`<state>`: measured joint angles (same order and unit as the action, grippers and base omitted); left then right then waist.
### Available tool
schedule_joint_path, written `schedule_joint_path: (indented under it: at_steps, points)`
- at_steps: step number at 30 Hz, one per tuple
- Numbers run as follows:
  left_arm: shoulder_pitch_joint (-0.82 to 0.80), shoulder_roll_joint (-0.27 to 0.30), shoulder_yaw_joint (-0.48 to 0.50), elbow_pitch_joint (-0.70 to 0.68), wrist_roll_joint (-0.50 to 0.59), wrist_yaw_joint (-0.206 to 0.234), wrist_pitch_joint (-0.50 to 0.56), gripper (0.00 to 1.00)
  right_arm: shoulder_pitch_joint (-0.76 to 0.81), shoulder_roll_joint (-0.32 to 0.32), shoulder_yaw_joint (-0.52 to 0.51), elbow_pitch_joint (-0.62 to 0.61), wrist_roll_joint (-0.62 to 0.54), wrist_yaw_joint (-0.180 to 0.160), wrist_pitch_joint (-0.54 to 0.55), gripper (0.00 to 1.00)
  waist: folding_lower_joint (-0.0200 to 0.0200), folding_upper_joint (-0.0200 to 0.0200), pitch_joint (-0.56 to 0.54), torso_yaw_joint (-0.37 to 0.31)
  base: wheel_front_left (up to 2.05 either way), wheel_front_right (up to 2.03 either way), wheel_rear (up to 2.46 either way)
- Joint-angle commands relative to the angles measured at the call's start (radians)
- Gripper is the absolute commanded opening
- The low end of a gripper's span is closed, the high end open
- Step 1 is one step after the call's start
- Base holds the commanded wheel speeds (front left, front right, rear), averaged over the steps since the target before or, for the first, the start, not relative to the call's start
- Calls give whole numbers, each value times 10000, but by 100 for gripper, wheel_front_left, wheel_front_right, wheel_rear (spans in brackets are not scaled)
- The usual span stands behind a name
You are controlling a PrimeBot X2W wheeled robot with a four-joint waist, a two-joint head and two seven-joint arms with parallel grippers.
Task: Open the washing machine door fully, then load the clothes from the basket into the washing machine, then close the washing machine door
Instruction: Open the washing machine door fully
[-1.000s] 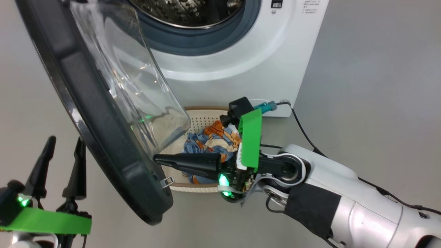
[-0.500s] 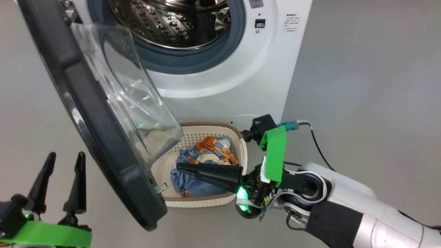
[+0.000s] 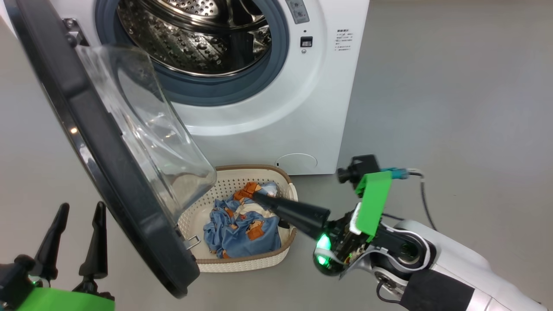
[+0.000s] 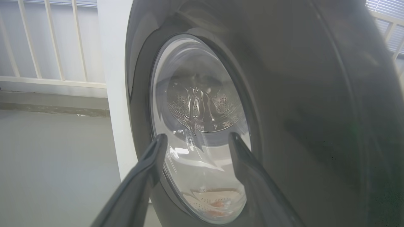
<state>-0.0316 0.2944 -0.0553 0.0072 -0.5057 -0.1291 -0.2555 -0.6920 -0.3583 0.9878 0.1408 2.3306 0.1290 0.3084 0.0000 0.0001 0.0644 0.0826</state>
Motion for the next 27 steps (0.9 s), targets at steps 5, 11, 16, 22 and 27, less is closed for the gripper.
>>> schedule_joint_path:
  at_steps: [5,11,16,22,27]
  points:
    - [-77,137,534,-196,134,-16,-63,100,585,169,-755,-290,-1032,17,-881,100,0,-1,-58,-150,0,0,0]
    - [-55,104,545,-241,147,-16,-63,100,1016,366,-1422,-300,-2138,17,-1564,100,0,-1,-38,-261,0,0,0]
    - [-44,107,559,-262,128,-16,-63,100,1165,534,-1939,51,-3643,17,-2695,100,0,-1,-17,-328,0,0,0]
    - [-40,83,589,-256,113,-16,-63,100,1103,705,-2273,1186,-6004,17,-4985,100,0,-1,-23,-385,0,0,0]
    - [-32,56,597,-240,123,-16,-63,100,936,769,-2569,2369,-7778,17,-5640,100,0,-1,-43,-450,0,0,0]
